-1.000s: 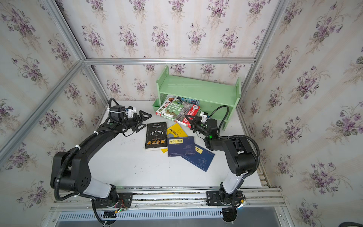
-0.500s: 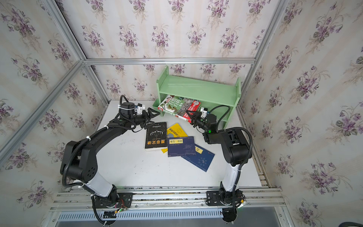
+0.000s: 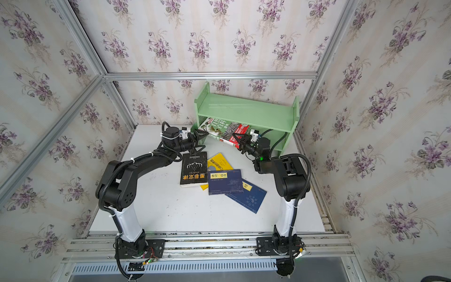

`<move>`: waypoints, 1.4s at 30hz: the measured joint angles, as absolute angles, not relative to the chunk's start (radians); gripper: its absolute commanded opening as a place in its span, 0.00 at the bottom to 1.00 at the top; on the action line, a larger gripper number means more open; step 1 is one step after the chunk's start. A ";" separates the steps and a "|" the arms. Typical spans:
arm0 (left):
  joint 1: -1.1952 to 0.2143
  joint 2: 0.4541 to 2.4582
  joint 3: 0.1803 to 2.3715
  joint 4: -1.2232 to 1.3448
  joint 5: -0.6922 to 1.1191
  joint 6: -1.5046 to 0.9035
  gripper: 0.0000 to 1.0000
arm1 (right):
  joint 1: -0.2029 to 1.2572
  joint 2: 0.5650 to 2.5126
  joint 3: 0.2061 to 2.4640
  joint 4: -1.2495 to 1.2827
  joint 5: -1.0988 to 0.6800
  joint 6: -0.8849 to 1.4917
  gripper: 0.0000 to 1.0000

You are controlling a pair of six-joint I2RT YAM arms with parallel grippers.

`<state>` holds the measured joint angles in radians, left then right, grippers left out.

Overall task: Stacking books/files
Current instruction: Place the book at the bookshelf.

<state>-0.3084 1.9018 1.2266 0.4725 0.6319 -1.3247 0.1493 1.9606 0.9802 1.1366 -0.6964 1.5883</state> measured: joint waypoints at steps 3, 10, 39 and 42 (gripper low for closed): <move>-0.313 1.937 1.250 0.524 0.603 -1.373 0.96 | 0.149 1.961 0.989 1.137 -0.710 1.588 0.00; -0.336 2.005 1.303 0.623 0.542 -1.461 0.76 | 0.148 1.959 1.007 1.089 -0.744 1.581 0.00; -0.418 2.174 1.353 0.963 0.270 -1.649 0.09 | 0.124 1.998 1.119 0.992 -0.788 1.593 0.37; -0.418 2.194 1.375 0.963 0.260 -1.665 0.08 | 0.123 1.998 1.119 0.991 -0.782 1.623 0.41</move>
